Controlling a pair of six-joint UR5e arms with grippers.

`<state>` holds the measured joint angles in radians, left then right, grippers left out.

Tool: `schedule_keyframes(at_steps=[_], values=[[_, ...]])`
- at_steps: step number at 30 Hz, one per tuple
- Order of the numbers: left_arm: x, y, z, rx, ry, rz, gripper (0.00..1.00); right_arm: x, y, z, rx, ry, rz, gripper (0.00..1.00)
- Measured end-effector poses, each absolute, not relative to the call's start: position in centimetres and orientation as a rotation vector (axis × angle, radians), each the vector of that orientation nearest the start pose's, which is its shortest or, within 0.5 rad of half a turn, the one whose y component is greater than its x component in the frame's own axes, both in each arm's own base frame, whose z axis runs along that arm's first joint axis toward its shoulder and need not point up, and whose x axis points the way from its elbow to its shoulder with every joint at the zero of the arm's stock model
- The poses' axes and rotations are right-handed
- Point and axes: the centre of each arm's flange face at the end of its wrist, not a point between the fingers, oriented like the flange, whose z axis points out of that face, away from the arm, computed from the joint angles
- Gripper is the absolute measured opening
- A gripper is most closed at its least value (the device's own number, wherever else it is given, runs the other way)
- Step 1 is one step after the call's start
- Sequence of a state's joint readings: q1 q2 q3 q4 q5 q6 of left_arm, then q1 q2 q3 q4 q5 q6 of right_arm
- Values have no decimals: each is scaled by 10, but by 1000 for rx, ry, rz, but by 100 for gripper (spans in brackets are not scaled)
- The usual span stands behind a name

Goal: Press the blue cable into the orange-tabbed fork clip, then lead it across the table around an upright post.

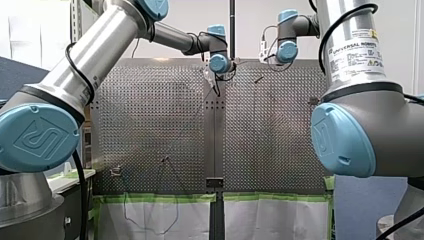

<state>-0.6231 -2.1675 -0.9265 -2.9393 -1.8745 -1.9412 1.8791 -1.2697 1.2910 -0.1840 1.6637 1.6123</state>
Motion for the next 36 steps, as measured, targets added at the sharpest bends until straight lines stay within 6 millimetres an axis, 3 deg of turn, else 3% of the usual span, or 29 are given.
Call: schedule_keyframes(at_steps=[17,27,36], values=[[562,-523,438,-96,1384,-657,0,281,-588,470,1205,-1041,1478,0],[570,-547,406,-89,1410,-665,0,269,-605,456,1216,-1056,1470,0],[572,-550,400,-94,1414,-659,0,264,-614,443,1227,-1073,1475,0]])
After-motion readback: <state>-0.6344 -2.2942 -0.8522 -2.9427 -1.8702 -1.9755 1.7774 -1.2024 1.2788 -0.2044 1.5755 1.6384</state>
